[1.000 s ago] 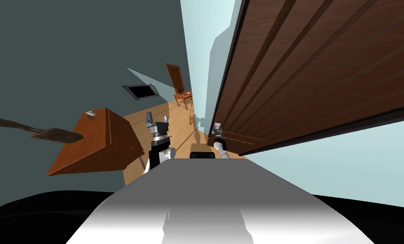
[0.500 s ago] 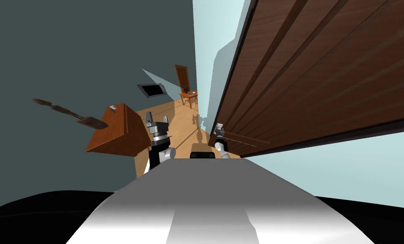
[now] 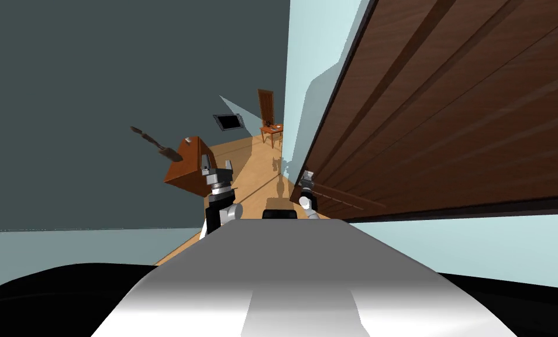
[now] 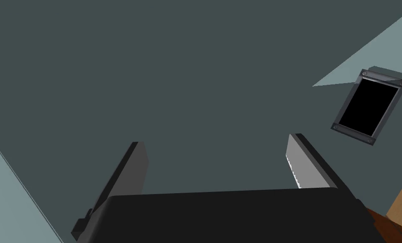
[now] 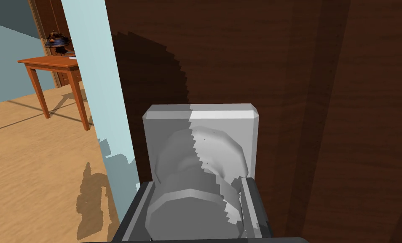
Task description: Push the door open
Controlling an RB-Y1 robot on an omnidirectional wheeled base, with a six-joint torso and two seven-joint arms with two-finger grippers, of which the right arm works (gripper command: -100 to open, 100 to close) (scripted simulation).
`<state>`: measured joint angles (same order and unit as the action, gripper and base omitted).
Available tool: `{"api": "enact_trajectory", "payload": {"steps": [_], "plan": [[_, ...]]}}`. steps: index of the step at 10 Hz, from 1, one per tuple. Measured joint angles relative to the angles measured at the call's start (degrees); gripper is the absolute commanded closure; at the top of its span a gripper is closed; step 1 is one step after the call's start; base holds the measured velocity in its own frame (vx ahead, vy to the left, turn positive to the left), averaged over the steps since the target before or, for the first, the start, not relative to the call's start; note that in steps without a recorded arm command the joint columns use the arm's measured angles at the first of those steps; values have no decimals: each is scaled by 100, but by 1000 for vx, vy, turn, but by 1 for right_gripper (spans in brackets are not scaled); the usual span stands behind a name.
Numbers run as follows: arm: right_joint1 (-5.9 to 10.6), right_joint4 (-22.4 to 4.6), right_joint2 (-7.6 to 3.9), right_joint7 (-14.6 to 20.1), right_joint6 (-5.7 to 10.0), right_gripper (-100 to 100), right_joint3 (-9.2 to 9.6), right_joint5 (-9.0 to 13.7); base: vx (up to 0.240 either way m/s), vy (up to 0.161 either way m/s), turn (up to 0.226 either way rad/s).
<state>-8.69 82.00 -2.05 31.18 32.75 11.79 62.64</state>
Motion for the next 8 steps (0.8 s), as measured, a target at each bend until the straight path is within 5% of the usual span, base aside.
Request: {"api": "enact_trajectory", "payload": {"steps": [5,8], "plan": [[-287,274,156,-223,77,100,-310,157,-194,-28,334],[-321,256,103,-180,100,100,-278,144,-138,-21,67]]}}
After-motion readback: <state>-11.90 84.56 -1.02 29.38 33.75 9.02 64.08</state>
